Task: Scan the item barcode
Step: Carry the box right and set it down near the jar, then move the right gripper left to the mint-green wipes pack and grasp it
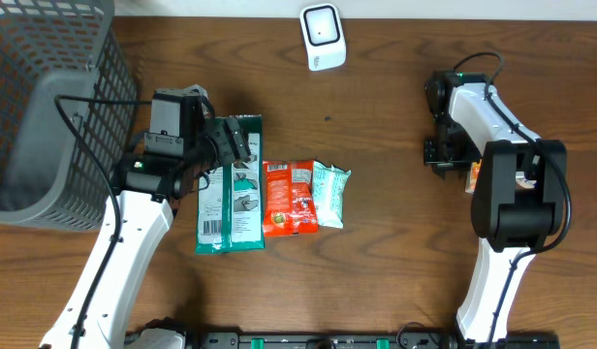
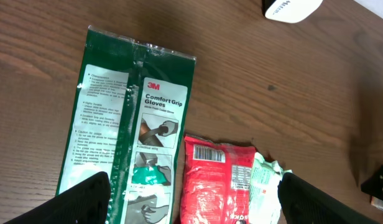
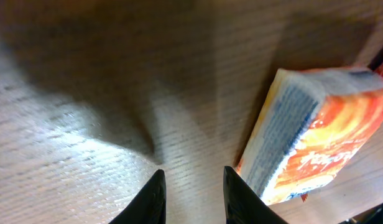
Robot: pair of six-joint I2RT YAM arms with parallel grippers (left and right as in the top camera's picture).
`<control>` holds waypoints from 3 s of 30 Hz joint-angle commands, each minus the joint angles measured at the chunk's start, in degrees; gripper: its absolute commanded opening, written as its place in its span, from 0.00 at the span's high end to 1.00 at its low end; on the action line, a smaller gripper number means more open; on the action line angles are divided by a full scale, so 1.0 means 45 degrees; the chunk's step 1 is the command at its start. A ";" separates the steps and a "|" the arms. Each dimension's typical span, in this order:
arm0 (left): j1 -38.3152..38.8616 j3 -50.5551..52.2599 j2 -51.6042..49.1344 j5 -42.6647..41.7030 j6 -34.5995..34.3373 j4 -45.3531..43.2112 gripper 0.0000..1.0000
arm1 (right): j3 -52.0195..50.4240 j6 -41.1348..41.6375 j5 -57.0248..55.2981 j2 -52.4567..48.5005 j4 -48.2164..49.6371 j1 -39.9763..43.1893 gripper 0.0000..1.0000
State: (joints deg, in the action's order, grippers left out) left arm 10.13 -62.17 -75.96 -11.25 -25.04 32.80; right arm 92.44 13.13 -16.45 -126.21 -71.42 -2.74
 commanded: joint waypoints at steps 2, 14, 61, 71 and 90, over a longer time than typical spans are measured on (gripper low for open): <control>-0.0044 -0.0087 -0.0029 0.0034 0.0214 -0.0005 0.14 | -0.0185 -0.0078 -0.0136 -0.0005 -0.0335 0.0389 0.73; -0.0044 -0.0068 -0.0029 0.0034 0.0214 -0.0005 0.14 | -0.0933 -0.0078 -0.0432 -0.0005 -0.0607 0.1355 0.71; -0.0044 -0.0068 -0.0029 0.0034 0.0214 -0.0005 0.13 | -0.0083 -0.1059 1.0676 0.0631 0.1365 -0.1919 0.46; -0.0044 -0.0068 -0.0029 0.0034 0.0214 -0.0005 0.14 | -0.0083 -0.1117 1.0622 0.1899 0.0646 -0.2934 0.43; -0.0044 -0.0068 -0.0029 0.0034 0.0214 -0.0005 0.14 | -0.1802 0.1802 0.7698 0.1904 0.3240 -0.4906 0.40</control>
State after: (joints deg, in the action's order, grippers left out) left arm 10.13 -62.17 -75.96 -11.25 -25.04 32.80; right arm 86.35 18.35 20.78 -118.61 -58.13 -24.27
